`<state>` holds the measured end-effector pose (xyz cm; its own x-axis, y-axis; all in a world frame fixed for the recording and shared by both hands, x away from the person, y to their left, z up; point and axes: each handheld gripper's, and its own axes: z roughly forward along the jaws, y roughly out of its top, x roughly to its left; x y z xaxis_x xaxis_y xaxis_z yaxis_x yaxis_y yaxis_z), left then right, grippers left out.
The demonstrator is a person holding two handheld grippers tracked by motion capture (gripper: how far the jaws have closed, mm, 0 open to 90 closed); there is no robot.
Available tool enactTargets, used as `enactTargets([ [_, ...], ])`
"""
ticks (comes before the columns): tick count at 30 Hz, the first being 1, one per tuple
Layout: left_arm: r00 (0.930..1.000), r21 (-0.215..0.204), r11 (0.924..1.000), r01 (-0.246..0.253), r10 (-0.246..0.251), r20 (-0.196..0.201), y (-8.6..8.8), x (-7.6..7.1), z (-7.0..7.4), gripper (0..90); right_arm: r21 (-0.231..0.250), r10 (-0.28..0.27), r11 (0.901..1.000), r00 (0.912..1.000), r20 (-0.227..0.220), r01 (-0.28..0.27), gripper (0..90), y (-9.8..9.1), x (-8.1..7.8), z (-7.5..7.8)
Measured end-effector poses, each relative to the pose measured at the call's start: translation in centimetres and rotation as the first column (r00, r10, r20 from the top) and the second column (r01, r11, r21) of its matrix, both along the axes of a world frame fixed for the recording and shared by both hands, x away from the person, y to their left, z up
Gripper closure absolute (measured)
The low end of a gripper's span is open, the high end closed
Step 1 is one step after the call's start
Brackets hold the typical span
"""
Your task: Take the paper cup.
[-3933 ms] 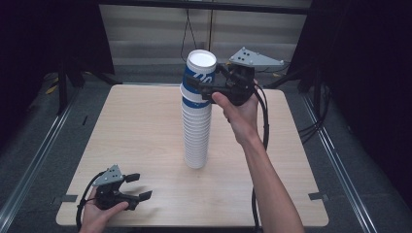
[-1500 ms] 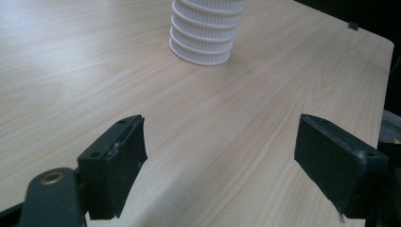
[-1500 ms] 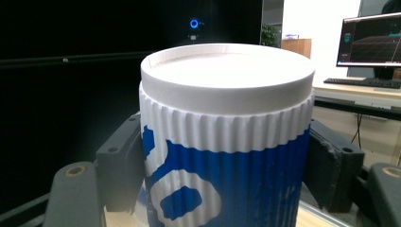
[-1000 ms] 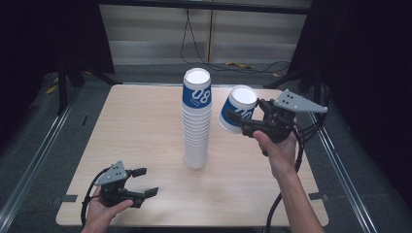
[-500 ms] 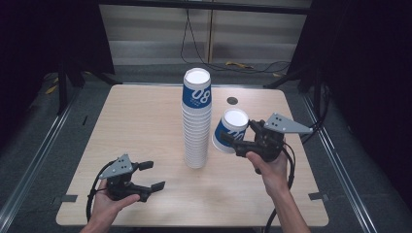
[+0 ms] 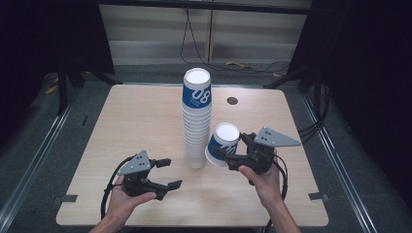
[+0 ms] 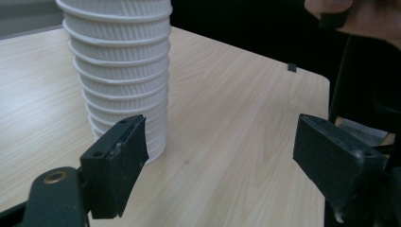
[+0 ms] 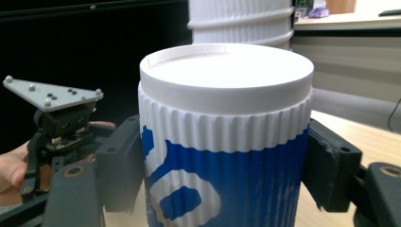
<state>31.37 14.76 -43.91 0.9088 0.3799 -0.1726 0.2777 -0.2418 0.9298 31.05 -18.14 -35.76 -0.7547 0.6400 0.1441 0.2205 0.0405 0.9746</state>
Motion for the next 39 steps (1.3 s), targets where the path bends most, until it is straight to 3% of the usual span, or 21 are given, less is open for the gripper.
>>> enactTargets([
  [5,0.9996,0.032,0.9995,0.006,-0.007,0.027,-0.5,-0.7,-0.4,19.6,0.011,0.041,0.9991,0.9986,-0.033,-0.041,25.5,0.9,-0.3,-1.1],
  [9,0.9989,0.021,0.9996,0.016,-0.017,0.044,-0.5,-1.2,-0.6,19.6,0.02,0.067,0.9976,0.9969,-0.042,-0.066,25.5,1.7,-0.3,-1.9],
  [11,0.9991,-0.005,0.9998,0.021,-0.02,0.038,-0.3,-1.4,-0.5,19.6,0.025,0.083,0.9964,0.9954,-0.049,-0.081,25.5,2.2,-0.3,-2.2],
  [13,0.9982,0.005,0.9996,0.029,-0.029,0.053,-0.3,-1.7,-0.3,19.6,0.032,0.102,0.9945,0.9932,-0.057,-0.1,25.5,2.6,-0.3,-2.4],
  [17,0.9982,0.004,0.9989,0.047,-0.047,0.038,-0.7,-1.8,-0.2,17.5,0.049,0.137,0.9897,0.9888,-0.058,-0.135,25.5,3.3,-0.3,-2.7],
  [24,0.9977,0.004,0.9986,0.052,-0.053,0.044,-0.6,-1.8,-0.5,16.1,0.031,0.173,0.9848,0.9817,-0.079,-0.171,25.6,4.0,-0.3,-3.8],
  [28,0.9965,-0.004,0.9993,0.037,-0.036,0.076,-0.4,-1.9,-0.4,16.1,0.016,0.198,0.9801,0.9759,-0.091,-0.198,25.7,4.5,-0.3,-4.3],
  [34,0.9973,-0.007,0.9995,0.03,-0.03,0.067,-0.6,-2.0,-0.4,15.9,0.003,0.245,0.9693,0.9652,-0.092,-0.246,25.7,5.6,-0.5,-4.7],
  [39,0.9976,-0.005,0.9992,0.039,-0.039,0.057,-0.7,-1.9,-0.7,15.7,-0.008,0.26,0.9651,0.9615,-0.089,-0.262,25.8,6.0,-0.6,-4.9],
])
